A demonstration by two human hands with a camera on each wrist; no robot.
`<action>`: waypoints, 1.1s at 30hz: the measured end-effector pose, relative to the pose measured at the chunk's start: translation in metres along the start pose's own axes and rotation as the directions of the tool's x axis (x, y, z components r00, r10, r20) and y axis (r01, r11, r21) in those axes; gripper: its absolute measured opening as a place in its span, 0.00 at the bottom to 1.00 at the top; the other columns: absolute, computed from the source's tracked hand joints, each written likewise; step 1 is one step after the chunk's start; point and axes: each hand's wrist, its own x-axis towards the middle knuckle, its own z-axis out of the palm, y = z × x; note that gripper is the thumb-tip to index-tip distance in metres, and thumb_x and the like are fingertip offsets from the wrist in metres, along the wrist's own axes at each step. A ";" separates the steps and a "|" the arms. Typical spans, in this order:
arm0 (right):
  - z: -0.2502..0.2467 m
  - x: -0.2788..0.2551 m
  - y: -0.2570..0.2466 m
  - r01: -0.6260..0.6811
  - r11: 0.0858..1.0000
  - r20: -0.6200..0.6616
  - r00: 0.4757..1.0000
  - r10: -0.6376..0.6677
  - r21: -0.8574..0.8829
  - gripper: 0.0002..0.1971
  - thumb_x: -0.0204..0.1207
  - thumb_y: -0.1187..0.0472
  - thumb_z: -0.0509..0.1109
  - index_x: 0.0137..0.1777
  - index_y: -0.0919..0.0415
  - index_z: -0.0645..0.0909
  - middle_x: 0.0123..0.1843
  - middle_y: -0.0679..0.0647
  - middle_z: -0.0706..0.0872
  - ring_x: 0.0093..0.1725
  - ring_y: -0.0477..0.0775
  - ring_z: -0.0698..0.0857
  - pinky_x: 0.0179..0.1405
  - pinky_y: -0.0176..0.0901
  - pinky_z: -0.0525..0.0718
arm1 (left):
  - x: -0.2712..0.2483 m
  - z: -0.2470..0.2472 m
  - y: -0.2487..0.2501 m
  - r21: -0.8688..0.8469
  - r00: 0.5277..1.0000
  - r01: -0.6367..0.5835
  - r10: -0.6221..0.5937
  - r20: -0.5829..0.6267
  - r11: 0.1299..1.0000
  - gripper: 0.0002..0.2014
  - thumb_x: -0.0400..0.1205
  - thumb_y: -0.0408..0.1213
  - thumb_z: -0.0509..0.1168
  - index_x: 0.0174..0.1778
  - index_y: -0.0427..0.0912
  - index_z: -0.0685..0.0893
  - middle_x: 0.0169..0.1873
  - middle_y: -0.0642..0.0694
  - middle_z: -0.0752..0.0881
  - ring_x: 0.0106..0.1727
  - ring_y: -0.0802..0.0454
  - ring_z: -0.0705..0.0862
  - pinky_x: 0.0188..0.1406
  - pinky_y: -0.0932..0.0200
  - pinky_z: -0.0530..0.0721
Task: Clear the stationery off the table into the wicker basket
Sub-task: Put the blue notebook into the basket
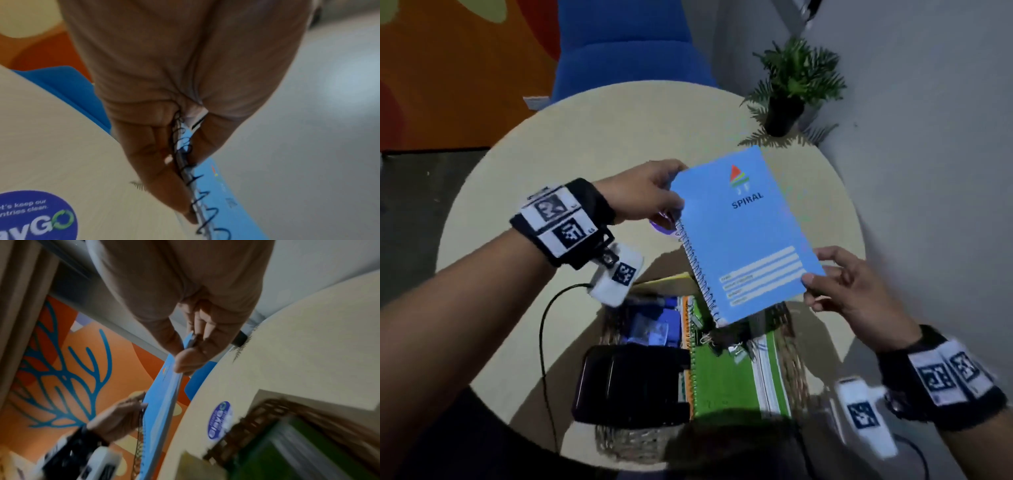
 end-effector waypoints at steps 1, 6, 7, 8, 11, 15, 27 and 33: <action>0.001 -0.018 0.015 -0.010 0.999 -0.007 1.000 0.010 -0.044 0.09 0.76 0.75 0.67 0.51 0.62 0.78 0.26 0.53 0.86 0.21 0.46 0.79 0.20 0.33 0.80 | -0.001 0.013 -0.003 0.091 1.000 -0.011 0.008 0.030 0.996 0.17 0.81 0.22 0.59 0.65 0.36 0.75 0.43 0.34 0.85 0.38 0.41 0.87 0.41 0.50 0.91; 0.005 -0.069 0.097 0.009 0.903 -0.032 0.999 -0.025 -0.429 0.12 0.72 0.68 0.74 0.45 0.48 0.81 0.22 0.52 0.77 0.23 0.44 0.75 0.28 0.39 0.73 | -0.004 0.071 -0.027 0.562 0.991 -0.103 0.036 0.130 0.821 0.24 0.79 0.32 0.62 0.73 0.43 0.72 0.65 0.42 0.82 0.63 0.41 0.82 0.62 0.48 0.81; 0.005 -0.073 0.110 -0.010 0.880 -0.041 0.999 -0.011 -0.475 0.13 0.70 0.67 0.76 0.43 0.46 0.81 0.22 0.52 0.79 0.24 0.44 0.76 0.29 0.41 0.74 | -0.005 0.081 -0.032 0.604 0.988 -0.121 0.035 0.153 0.788 0.25 0.80 0.34 0.62 0.74 0.42 0.71 0.67 0.42 0.81 0.66 0.41 0.80 0.64 0.48 0.79; 0.006 -0.076 0.119 -0.026 0.863 -0.047 0.999 0.002 -0.505 0.13 0.69 0.66 0.76 0.41 0.45 0.81 0.22 0.50 0.81 0.24 0.43 0.77 0.31 0.43 0.76 | -0.006 0.089 -0.034 0.635 0.984 -0.126 0.015 0.177 0.762 0.25 0.80 0.35 0.62 0.75 0.42 0.71 0.68 0.41 0.80 0.67 0.40 0.79 0.64 0.47 0.79; 0.013 -0.082 0.136 -0.079 0.791 -0.074 0.996 0.042 -0.607 0.13 0.67 0.62 0.77 0.36 0.44 0.77 0.22 0.47 0.83 0.25 0.45 0.81 0.36 0.49 0.83 | -0.004 0.103 -0.037 0.725 0.979 -0.138 -0.018 0.203 0.675 0.23 0.79 0.36 0.64 0.73 0.41 0.74 0.63 0.38 0.84 0.63 0.39 0.81 0.59 0.47 0.81; 0.016 -0.083 0.144 -0.144 0.762 -0.102 0.990 0.102 -0.631 0.09 0.61 0.54 0.76 0.35 0.45 0.77 0.24 0.48 0.87 0.30 0.50 0.87 0.40 0.50 0.87 | -0.005 0.111 -0.028 0.778 0.987 -0.111 -0.022 0.158 0.618 0.22 0.80 0.39 0.64 0.70 0.36 0.77 0.63 0.37 0.84 0.66 0.37 0.80 0.62 0.46 0.81; 0.024 -0.086 0.125 -0.149 0.622 -0.098 0.988 0.116 -0.769 0.13 0.59 0.53 0.75 0.46 0.48 0.88 0.33 0.46 0.87 0.42 0.51 0.89 0.42 0.42 0.85 | -0.099 0.021 -0.035 0.538 0.976 -0.029 0.141 -0.167 0.843 0.16 0.83 0.42 0.62 0.66 0.45 0.81 0.58 0.49 0.87 0.53 0.50 0.86 0.56 0.56 0.80; 0.013 -0.087 0.122 -0.156 0.696 -0.279 0.958 -0.066 -0.700 0.21 0.74 0.52 0.72 0.66 0.53 0.78 0.52 0.49 0.86 0.42 0.51 0.84 0.41 0.41 0.76 | -0.160 0.006 -0.131 0.234 0.937 0.136 -0.049 -0.345 0.963 0.08 0.84 0.38 0.62 0.57 0.48 0.82 0.55 0.44 0.88 0.50 0.52 0.88 0.50 0.54 0.84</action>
